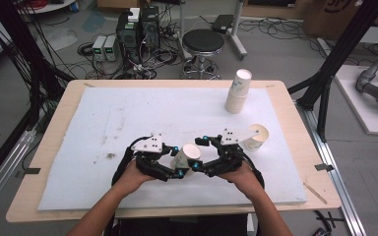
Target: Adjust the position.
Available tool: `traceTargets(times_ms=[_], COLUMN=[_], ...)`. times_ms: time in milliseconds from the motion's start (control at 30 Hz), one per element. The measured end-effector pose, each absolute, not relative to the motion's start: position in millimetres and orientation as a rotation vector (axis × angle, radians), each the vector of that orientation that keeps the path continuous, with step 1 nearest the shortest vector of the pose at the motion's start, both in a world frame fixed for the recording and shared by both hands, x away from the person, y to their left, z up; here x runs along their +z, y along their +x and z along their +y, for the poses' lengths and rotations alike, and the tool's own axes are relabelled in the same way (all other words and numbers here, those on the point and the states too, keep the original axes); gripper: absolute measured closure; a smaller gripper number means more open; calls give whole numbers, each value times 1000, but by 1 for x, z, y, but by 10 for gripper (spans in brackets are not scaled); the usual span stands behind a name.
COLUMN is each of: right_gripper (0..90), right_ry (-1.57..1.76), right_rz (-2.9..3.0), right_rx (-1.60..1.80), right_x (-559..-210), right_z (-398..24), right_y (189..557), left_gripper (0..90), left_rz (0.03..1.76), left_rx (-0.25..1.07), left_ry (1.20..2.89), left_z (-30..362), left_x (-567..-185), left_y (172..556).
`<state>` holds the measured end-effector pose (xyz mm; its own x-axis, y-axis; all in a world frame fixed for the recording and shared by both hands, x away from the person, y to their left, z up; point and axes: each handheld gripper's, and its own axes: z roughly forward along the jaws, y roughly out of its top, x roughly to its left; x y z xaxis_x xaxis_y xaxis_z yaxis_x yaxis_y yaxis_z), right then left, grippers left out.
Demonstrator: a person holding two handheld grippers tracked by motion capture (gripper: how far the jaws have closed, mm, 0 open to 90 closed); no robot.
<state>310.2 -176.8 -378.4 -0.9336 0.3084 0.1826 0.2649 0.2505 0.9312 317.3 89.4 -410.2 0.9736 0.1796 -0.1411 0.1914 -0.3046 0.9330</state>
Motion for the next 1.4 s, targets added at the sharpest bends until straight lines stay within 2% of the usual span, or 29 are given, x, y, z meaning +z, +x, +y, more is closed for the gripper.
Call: traceTargets(times_ms=[567,1400], right_gripper=[183,183], right_ry=[396,179], right_rz=[2590,2758], right_rx=[1667,1359], right_x=[-376,-364], right_z=[-165,-139], right_y=[307,310], left_gripper=[350,349], left_rz=[202,126], left_rx=[-36,3], left_ry=[2152,2362], left_z=[96,95], left_x=[-389,-372], left_y=[315,314])
